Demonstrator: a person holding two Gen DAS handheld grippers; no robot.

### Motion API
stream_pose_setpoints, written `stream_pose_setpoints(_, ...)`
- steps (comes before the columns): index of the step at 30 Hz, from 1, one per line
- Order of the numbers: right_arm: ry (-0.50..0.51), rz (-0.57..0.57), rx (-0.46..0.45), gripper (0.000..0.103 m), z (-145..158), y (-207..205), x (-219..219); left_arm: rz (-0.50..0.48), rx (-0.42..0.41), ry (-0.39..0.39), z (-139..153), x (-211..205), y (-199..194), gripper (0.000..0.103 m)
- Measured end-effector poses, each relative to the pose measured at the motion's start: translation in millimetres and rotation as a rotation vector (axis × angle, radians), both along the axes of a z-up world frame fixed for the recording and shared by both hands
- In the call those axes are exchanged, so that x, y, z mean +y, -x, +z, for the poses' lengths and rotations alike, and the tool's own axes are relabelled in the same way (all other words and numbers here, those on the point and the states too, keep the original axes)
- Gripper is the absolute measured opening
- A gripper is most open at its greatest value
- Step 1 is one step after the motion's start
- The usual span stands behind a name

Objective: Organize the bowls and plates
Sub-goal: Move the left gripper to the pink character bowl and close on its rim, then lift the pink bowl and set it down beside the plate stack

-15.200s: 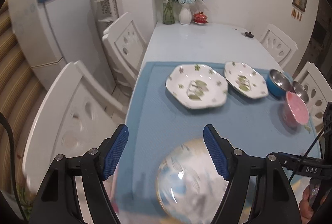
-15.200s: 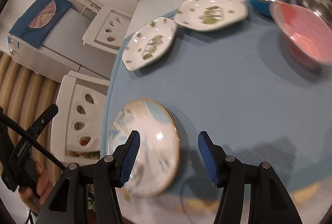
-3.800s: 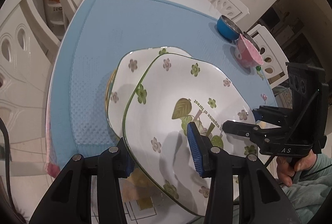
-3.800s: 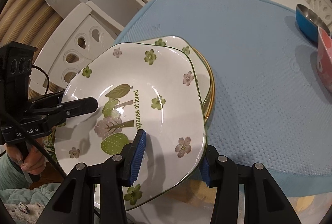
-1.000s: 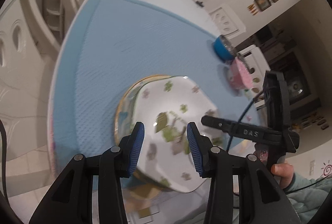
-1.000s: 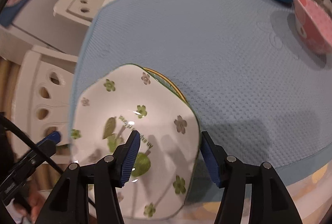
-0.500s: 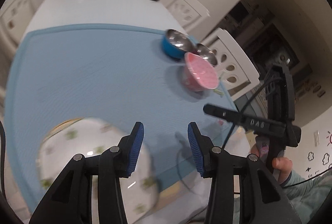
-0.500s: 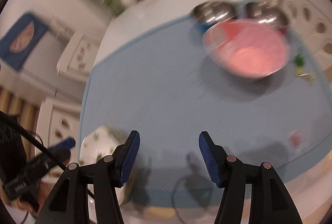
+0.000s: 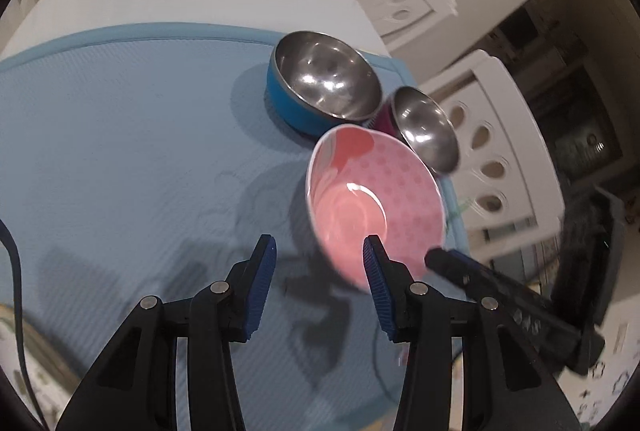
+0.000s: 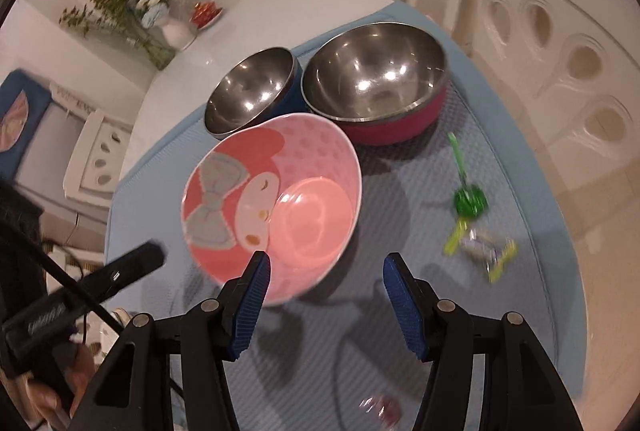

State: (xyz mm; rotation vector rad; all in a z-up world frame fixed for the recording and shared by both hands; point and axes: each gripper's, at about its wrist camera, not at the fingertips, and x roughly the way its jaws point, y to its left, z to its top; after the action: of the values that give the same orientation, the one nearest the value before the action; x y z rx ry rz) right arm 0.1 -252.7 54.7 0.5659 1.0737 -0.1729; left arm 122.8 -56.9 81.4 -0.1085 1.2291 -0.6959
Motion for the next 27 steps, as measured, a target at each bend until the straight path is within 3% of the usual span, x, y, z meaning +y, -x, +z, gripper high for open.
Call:
stream_pose_setpoints(4, 0.017, 0.05, 0.018, 0.056, -12, -20, -8, 0.056, 0.013, -0.005, -18, -16, -9, 0.043)
stream_pose_setpoints(8, 0.02, 0.091, 0.022, 0.046, -25, -36, -12, 0.092, 0.028, -0.011, -36, -26, -18, 0.04)
stream_pose_setpoints(11, 0.027, 0.123, 0.02, 0.035, -31, -41, -9, 0.092, 0.023, -0.002, -43, -32, -21, 0.024)
stream_pose_setpoints(12, 0.033, 0.13, 0.018, 0.029, -31, -42, -8, 0.09, 0.02, 0.002, -43, -33, -21, 0.013)
stream_pose_setpoints(15, 0.081, 0.118, 0.011, 0.019, -31, -40, -7, 0.076, -0.008, -0.003, -40, -36, -18, 0.01)
stream_pose_setpoints(19, 0.073, 0.121, 0.014, 0.018, -30, -35, -7, 0.067, -0.049, -0.013, -33, -33, -7, 0.01)
stream_pose_setpoints(27, 0.09, 0.158, -0.048, 0.018, 10, -19, 14, 0.083, -0.121, 0.03, 4, -2, 21, 0.01)
